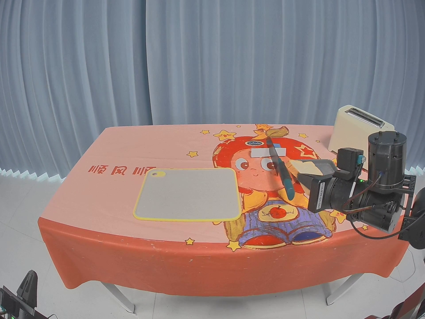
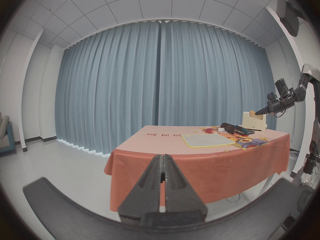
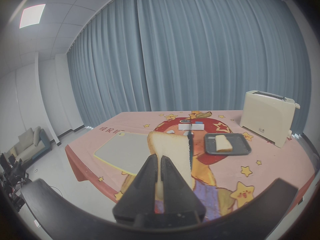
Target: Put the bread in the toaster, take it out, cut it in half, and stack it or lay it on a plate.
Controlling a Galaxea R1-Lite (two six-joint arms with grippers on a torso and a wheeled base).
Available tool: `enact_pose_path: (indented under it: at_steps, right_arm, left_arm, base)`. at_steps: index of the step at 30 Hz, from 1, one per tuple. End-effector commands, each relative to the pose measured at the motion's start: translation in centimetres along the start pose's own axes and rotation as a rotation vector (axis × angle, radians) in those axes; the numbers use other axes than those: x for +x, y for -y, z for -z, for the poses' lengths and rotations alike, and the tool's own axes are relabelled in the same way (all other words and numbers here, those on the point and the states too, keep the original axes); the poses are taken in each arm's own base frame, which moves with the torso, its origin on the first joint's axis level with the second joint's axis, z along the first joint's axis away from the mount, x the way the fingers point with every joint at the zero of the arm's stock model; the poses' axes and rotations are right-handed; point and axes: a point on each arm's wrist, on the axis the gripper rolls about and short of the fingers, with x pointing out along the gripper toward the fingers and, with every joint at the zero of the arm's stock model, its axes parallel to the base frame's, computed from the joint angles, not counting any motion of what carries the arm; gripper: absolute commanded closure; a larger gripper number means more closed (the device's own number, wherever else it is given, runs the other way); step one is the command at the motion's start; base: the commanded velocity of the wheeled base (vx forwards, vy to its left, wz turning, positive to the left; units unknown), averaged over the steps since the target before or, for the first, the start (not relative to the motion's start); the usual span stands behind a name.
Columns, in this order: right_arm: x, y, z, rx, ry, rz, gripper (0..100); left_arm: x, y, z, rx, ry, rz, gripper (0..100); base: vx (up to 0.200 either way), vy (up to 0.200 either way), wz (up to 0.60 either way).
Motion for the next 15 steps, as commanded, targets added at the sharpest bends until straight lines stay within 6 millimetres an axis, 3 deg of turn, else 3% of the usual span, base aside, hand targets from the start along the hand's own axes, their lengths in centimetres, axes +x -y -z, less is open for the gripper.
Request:
enact_pose_path:
  at_steps: [1, 15]
  right_arm:
    - [0.28, 0.37, -0.06, 0.005, 0.001, 0.025, 100]
    - [0.58, 0.71, 0.03, 0.009, -0.006, 0.040, 100]
  left_arm:
    - [0.14, -0.01, 0.48, 0.000, -0.019, -0.002, 100]
    - [0.13, 0.00, 0.48, 0.021, -0.017, 0.002, 100]
  base:
    - [0.000, -0.200, 0.00]
    - [0.000, 0.000, 0.00]
